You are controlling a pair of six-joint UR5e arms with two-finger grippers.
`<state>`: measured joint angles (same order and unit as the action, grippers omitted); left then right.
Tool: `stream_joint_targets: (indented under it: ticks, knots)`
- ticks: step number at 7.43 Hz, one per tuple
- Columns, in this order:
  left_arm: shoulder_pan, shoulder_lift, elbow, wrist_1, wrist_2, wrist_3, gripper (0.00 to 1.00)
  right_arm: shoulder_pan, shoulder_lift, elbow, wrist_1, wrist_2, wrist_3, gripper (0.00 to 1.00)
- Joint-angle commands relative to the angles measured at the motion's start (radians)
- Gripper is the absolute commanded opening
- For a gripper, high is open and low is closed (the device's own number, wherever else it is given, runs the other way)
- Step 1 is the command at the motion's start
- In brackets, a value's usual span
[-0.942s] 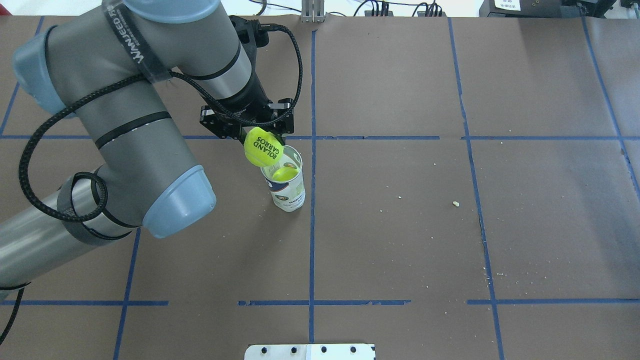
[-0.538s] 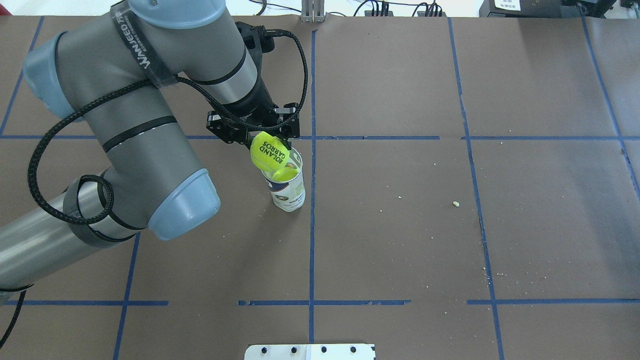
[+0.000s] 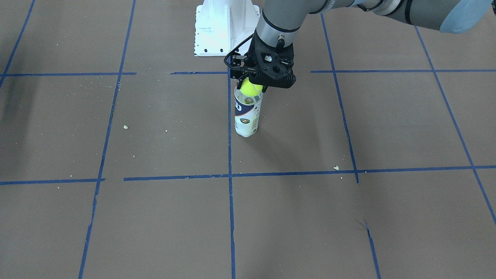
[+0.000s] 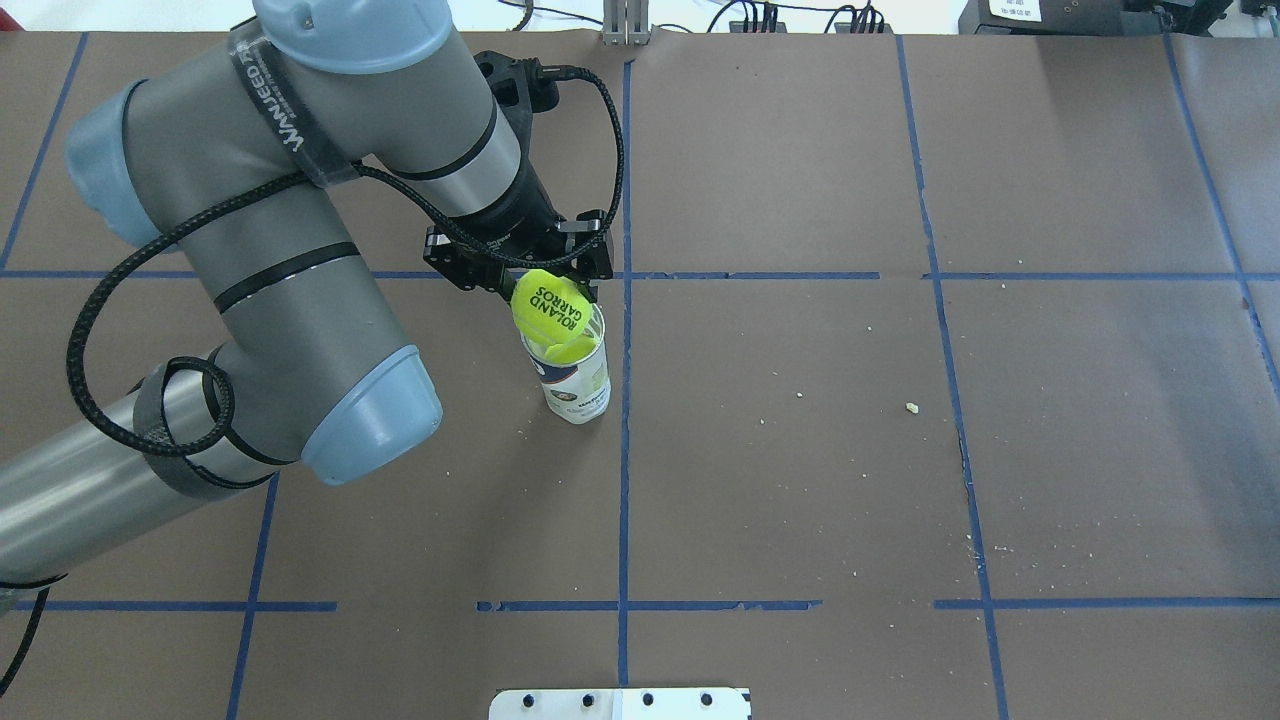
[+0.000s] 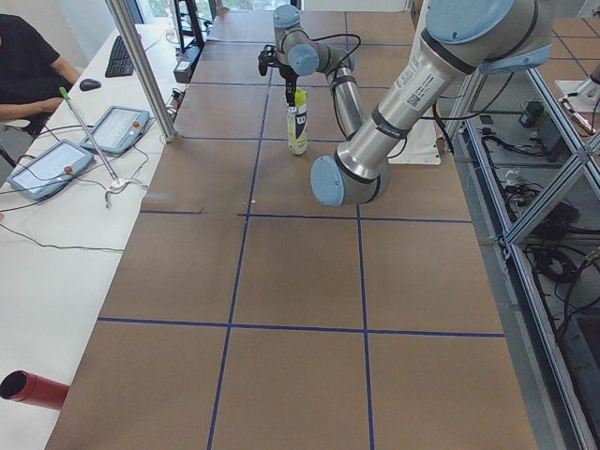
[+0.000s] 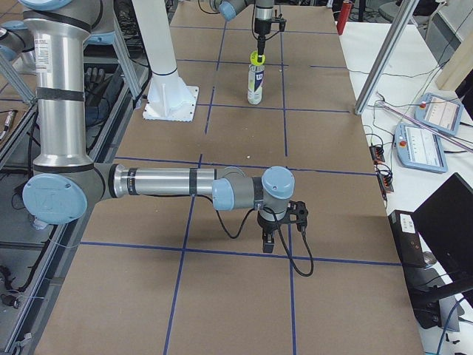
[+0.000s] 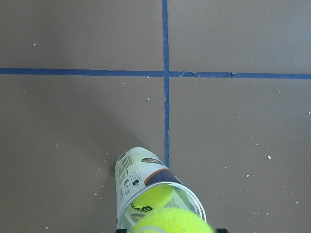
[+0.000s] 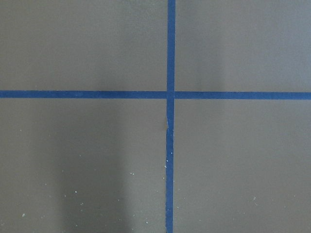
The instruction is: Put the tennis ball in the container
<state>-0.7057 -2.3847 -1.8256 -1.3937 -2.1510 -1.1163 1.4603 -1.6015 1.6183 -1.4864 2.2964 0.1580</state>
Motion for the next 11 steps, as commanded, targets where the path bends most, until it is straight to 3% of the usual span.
stream_joint_targets:
  ticks: [1,4,6,8,11]
  knots:
    - [0.0,0.012,-0.004,-0.016,-0.021,-0.002,1.0,-0.001,0.0,0.0,0.0,0.0,0.0,1.0]
    - [-0.004,0.018,-0.027,-0.013,-0.033,-0.002,1.0,0.0,0.0,0.0,0.0,0.0,0.0,1.0]
    - [-0.015,0.134,-0.136,-0.011,-0.033,0.009,1.0,0.0,0.0,0.0,0.0,0.0,0.0,1.0]
    - [-0.127,0.197,-0.136,-0.014,-0.033,0.024,1.0,0.0,0.0,0.0,0.0,0.0,0.0,1.0]
    - [-0.356,0.393,-0.104,-0.017,-0.046,0.436,1.0,0.0,0.0,0.0,0.0,0.0,0.0,1.0]
